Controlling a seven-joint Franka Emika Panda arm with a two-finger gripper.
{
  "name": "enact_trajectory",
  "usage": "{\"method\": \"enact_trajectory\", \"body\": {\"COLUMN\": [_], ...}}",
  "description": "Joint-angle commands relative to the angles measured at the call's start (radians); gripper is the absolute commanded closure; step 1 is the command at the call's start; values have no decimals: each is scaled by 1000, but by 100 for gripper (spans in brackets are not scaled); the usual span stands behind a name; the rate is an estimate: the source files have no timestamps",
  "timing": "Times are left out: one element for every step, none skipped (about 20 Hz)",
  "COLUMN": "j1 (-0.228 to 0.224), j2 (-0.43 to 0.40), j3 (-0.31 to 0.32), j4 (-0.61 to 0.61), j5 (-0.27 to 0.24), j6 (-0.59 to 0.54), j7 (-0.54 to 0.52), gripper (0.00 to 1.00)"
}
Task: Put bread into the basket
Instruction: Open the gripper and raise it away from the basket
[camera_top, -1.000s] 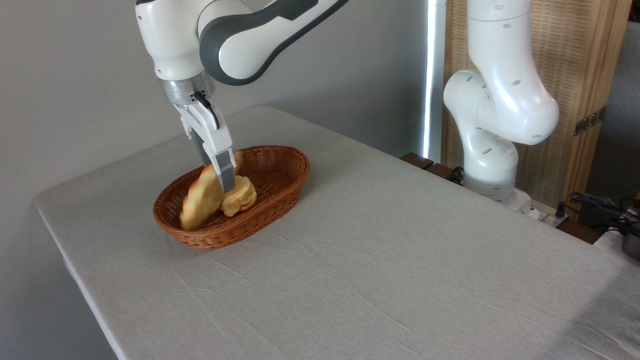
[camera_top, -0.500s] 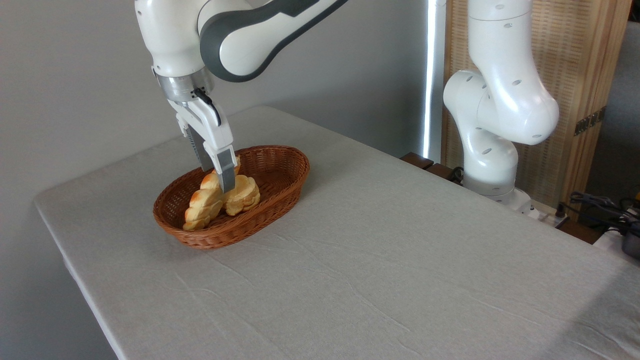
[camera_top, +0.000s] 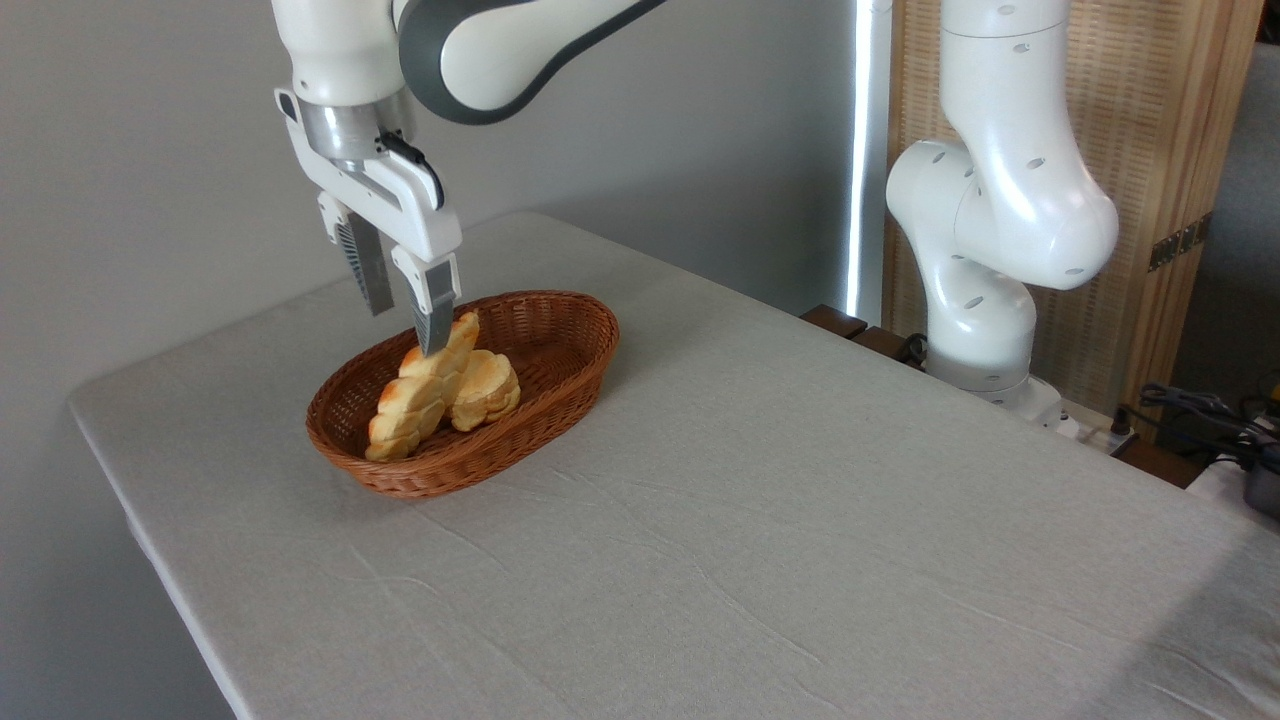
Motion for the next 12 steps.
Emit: {"method": "enact_trajectory", "body": {"j1": [3, 3, 3, 3, 3, 3, 3, 3, 3, 3, 3, 3], "j2": [-8, -8, -9, -11, -16, -22, -22, -22, -23, -25, -26, -26], "j3": [37, 49, 66, 77, 91, 109, 127, 144, 155, 184, 209, 226], "j4": [28, 33, 34, 36, 36, 36, 36, 36, 36, 36, 36, 36], "j5": [-43, -43, -45, -42, -39, -34, -31, -25, 1, 21, 27, 29], "j6": [-5, -5, -5, -6, -8, -9, -9, -11, -17, -20, -23, -26], "j7": [-31, -31, -30, -22, -16, -13, -2, 30, 71, 96, 108, 127], "gripper": [0, 0, 0, 0, 0, 0, 0, 0, 0, 0, 0, 0]}}
